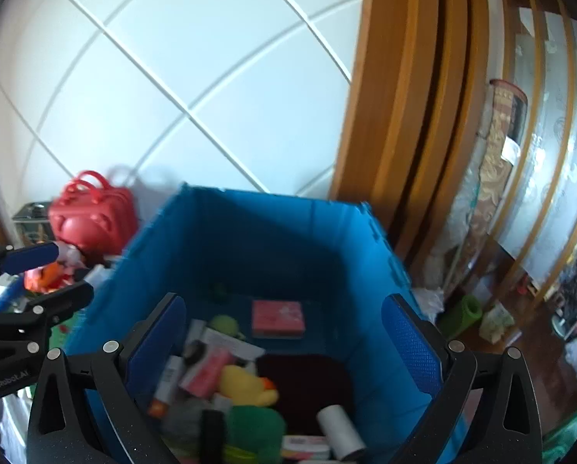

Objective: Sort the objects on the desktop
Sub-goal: 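Move both tools back over the pile of objects, then grasp the white paper roll with the left tool while the right tool grasps the green-labelled bottle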

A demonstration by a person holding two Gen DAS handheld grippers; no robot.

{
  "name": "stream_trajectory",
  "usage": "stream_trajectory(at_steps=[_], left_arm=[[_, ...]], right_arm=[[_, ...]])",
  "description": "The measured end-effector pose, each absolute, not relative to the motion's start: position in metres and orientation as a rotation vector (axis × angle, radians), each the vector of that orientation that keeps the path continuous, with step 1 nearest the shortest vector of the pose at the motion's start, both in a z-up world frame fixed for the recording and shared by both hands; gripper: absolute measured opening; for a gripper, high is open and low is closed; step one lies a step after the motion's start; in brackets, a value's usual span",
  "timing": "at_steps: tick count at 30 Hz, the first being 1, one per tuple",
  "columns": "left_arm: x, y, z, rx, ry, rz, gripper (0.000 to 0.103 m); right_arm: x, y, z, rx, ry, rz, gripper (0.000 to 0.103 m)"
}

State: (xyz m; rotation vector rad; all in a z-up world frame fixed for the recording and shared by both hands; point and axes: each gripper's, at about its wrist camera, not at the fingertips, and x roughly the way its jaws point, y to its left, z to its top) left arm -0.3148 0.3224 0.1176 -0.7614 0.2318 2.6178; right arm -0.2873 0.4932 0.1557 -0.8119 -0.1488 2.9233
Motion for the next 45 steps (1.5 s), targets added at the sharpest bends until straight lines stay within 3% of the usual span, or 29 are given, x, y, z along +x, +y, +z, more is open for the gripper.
stream_trajectory(at_steps=[7, 12, 28, 34, 45], left_arm=[[-0.276, 0.236, 0.111, -0.691, 0.104, 2.753, 0.071], [-0.260, 0.162, 0.087, -0.718, 0.071, 2.866, 0.072], [-0.235, -0.076, -0.044, -1.253, -0.037, 3.094, 0.072], [-0.224, -0.116, -0.099, -1.460, -0.082, 3.037, 0.072], [-0.242, -0.114, -0.141, -1.574, -0.079, 2.861, 0.072]], right_arm=[[-0.250, 0.424, 0.156, -0.748, -0.122, 3.072, 0.103], [-0.238, 0.364, 0.143, -0.770, -0.134, 3.185, 0.103], [-0.248, 0.194, 0.042, -1.156, -0.166, 3.330, 0.103], [-0.261, 0.170, -0.021, -1.328, -0.052, 3.295, 0.103], [-0.274, 0.149, -0.101, -1.699, 0.035, 3.070, 0.103]])
